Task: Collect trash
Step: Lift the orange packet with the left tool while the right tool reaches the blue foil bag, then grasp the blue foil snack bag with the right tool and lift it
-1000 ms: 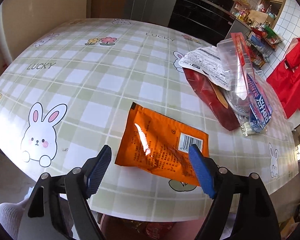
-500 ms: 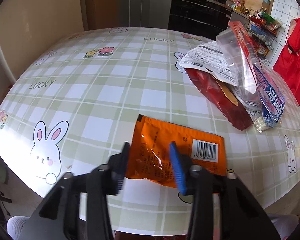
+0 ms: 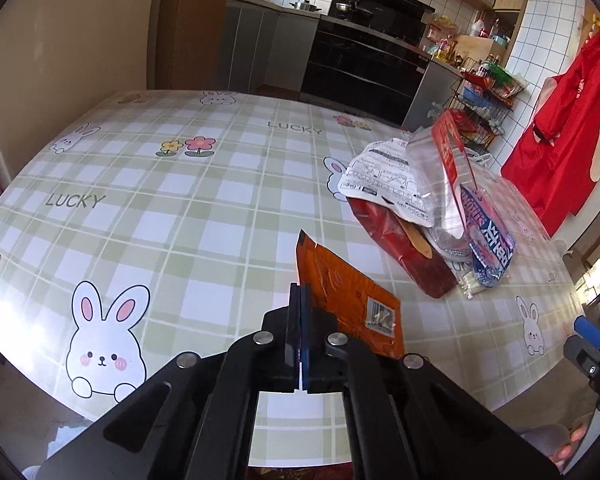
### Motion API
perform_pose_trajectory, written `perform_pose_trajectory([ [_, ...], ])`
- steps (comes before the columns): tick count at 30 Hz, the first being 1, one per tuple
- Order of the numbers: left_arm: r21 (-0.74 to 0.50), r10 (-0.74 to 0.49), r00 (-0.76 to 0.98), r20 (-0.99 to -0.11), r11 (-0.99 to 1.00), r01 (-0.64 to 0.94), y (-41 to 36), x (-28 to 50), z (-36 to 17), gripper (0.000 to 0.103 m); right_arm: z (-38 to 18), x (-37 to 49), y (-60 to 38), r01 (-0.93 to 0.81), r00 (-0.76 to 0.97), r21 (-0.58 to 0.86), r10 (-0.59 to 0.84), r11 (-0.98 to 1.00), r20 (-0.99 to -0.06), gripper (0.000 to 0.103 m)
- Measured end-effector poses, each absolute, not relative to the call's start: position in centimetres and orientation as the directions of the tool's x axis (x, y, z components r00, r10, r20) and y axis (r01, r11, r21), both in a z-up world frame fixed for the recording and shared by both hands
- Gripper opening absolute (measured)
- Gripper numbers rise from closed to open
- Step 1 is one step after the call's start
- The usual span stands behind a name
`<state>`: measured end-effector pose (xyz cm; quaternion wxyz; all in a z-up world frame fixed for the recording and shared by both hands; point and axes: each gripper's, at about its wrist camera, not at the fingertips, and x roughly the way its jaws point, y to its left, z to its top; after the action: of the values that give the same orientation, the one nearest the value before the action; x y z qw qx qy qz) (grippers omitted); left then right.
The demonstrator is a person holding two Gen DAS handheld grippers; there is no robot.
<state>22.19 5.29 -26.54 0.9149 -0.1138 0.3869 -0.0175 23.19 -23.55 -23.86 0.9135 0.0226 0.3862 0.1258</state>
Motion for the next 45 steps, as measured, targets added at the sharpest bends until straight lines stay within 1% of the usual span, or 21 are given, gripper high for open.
perform_pose_trajectory([
  [6,-0.268,-0.171,0.757,-0.631,0.964,-0.006,5.8,21.4,-22.7,0.000,-23.5,24.7,-22.1,-0.274,0.676,0.034,0.217,0.961,-0.704,0.097],
  [11,-0.292,-0.210,0.794,-0.571,0.956,0.043,5.6,20.9,-19.8,0.000,-22.9,27.7,-21.4,-0.357,0.685,0.021,0.277,0.934,-0.674,0.097],
  [15,-0.312,-0.233,0.801,-0.551,0.948,0.062,5.5,20.6,-18.7,0.000,-23.8,31.5,-20.4,-0.420,0.639,0.006,0.300,0.908,-0.708,0.097],
  [20,-0.333,-0.240,0.808,-0.538,0.941,0.059,5.8,20.5,-18.4,0.000,-25.8,34.4,-18.4,-0.503,0.599,-0.110,0.255,0.857,-0.759,0.097],
  [28,-0.341,-0.249,0.800,-0.545,0.938,0.059,6.3,20.6,-19.0,0.000,-27.1,37.0,-18.0,-0.536,0.533,-0.060,0.282,0.842,-0.798,0.096],
  [30,-0.335,-0.248,0.801,-0.545,0.940,0.063,6.2,20.6,-19.0,0.000,-27.2,37.2,-18.0,-0.544,0.517,-0.046,0.292,0.838,-0.804,0.085],
  [37,-0.332,-0.243,0.806,-0.539,0.941,0.063,6.4,20.5,-18.7,0.000,-26.0,36.2,-19.0,-0.523,0.548,-0.003,0.334,0.852,-0.767,0.085],
  [42,-0.330,-0.241,0.809,-0.536,0.942,0.061,6.5,20.4,-18.4,0.000,-25.1,35.2,-19.3,-0.518,0.579,-0.015,0.338,0.855,-0.742,0.082],
  [45,-0.328,-0.240,0.811,-0.534,0.943,0.063,6.4,20.3,-18.2,0.000,-25.3,35.1,-19.1,-0.531,0.554,0.000,0.346,0.848,-0.757,0.082],
])
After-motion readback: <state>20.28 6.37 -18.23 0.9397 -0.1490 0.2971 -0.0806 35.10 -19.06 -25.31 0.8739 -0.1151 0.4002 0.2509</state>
